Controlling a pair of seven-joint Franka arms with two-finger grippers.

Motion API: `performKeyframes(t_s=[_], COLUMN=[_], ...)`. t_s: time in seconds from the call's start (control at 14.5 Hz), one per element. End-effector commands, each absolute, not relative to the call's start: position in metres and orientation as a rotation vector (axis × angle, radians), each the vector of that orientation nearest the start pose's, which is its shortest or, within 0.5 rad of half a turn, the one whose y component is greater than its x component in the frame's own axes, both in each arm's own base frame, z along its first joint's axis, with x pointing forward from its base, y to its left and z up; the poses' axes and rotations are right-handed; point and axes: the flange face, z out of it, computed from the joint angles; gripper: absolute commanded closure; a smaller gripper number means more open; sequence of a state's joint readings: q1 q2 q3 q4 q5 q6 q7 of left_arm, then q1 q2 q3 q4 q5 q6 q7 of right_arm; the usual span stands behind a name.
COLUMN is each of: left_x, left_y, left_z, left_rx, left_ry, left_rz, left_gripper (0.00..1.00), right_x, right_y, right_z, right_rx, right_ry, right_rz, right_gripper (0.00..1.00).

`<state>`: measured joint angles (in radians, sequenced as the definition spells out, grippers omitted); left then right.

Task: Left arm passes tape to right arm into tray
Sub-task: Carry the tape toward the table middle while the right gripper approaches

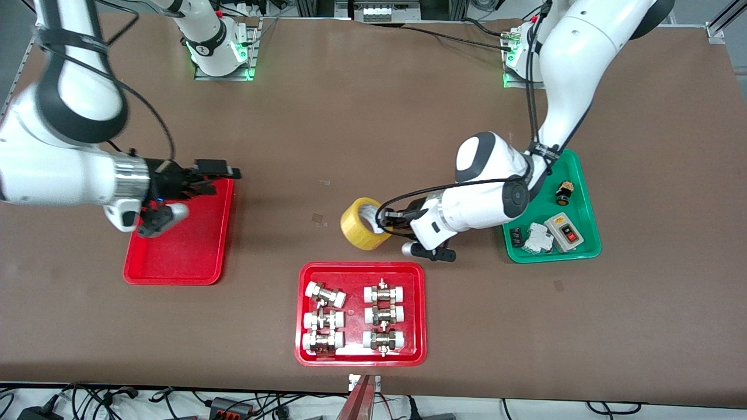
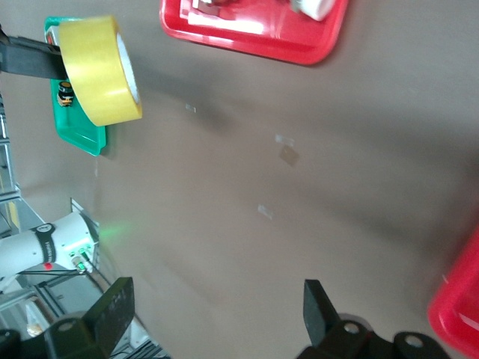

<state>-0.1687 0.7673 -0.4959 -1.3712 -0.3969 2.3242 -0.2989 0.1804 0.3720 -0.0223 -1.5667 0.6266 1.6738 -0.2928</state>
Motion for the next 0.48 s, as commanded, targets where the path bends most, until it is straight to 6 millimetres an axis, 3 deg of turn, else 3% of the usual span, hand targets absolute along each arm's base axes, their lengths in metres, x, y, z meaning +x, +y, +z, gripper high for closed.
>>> performKeyframes(t_s=[0.0,0.07,0.41], left_x=[0.664,0.656,0.655], left_y=[-0.406,-0.419,-0.421], left_z=[0.341,0.333,0.324], left_rx=[2.401,2.41,2.436], left_ry=[0.139,0.116,0.1], left_rz=[-0.091,-0.105,-0.098], left_gripper=[0.98,0.98,0.97], right_x=[0.635,0.635,0.655], right_y=[0.217,0.234,0.298], right_z=[0.413,0.416,0.41], right_rx=[-2.401,-2.387,-2.36], right_ry=[-0.415,-0.415,-0.405], right_rz=[0.21,0.174,0.002], right_gripper=[0.0,0.0,0.0])
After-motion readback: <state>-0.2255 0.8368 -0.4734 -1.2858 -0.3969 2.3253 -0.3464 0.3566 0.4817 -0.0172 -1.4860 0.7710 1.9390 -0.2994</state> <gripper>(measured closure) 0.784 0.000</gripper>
